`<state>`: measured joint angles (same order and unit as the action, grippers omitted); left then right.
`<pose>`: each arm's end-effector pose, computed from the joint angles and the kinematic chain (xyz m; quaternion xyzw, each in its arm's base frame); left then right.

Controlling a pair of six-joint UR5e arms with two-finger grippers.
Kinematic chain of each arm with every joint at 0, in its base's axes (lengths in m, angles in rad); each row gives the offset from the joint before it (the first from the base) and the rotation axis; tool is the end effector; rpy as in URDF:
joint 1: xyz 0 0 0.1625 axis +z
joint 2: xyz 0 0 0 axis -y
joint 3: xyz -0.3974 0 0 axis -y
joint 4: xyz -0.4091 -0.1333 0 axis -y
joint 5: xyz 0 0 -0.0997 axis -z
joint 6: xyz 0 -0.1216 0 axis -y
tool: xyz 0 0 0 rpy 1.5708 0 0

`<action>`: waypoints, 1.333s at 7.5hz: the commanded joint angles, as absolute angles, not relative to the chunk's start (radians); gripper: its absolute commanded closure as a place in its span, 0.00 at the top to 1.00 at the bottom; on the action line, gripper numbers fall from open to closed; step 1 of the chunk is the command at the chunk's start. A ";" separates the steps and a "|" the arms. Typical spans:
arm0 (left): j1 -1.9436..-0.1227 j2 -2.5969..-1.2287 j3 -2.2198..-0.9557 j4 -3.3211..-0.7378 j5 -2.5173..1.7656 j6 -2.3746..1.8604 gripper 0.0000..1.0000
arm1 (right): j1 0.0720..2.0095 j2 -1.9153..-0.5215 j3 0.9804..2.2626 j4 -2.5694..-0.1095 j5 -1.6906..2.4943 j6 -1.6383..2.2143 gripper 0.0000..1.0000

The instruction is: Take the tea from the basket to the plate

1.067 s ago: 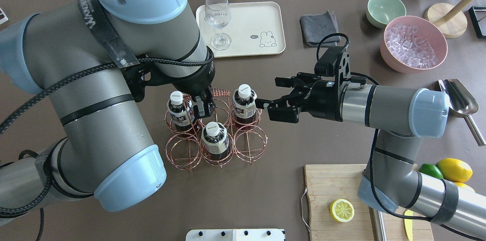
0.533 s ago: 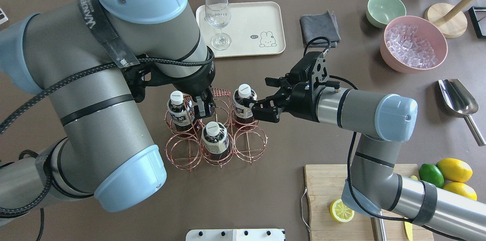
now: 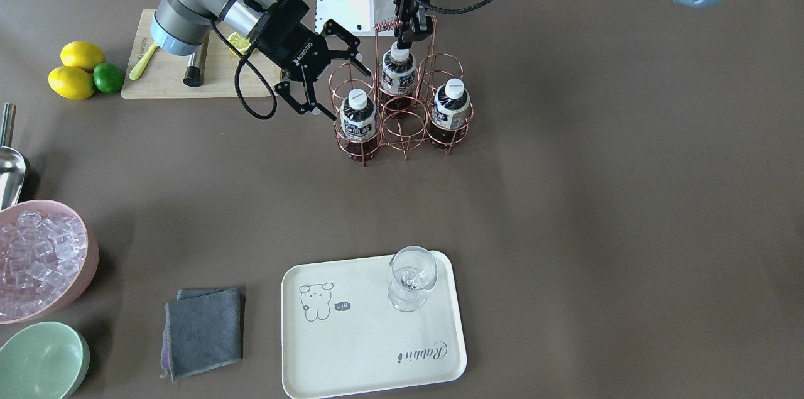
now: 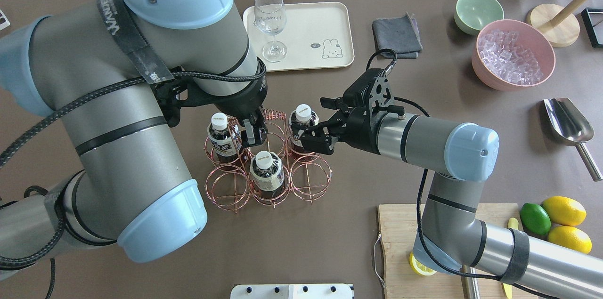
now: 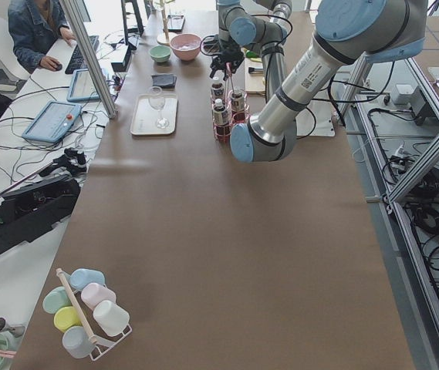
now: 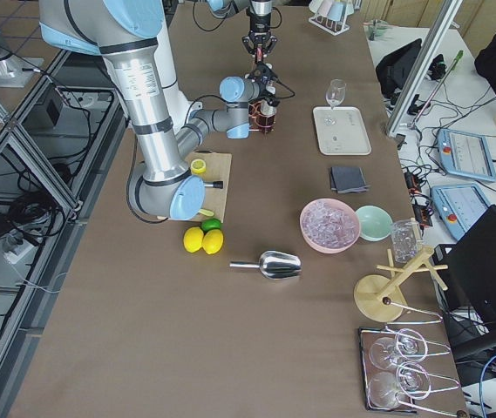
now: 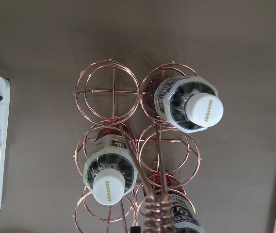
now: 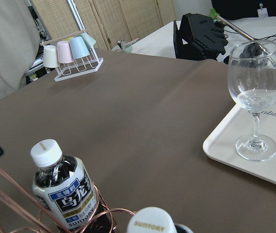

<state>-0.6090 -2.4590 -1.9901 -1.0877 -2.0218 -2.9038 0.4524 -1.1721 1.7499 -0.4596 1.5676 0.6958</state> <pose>0.4157 -0.3879 0.0193 -0.3299 0.2926 -0.6866 0.5780 -0.4866 -0.3851 0.1919 0.4614 -0.5883 -0.1381 0.6496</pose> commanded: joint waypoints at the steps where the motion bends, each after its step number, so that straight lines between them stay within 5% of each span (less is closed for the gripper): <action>1: -0.609 -2.461 -1.985 -1.088 -2.020 -2.904 0.00 | 0.437 -1.177 1.776 -0.454 1.499 0.625 0.98; 10: -0.598 -2.462 -1.977 -1.089 -2.014 -2.904 0.00 | 0.385 -1.224 1.781 -0.396 1.367 0.463 0.94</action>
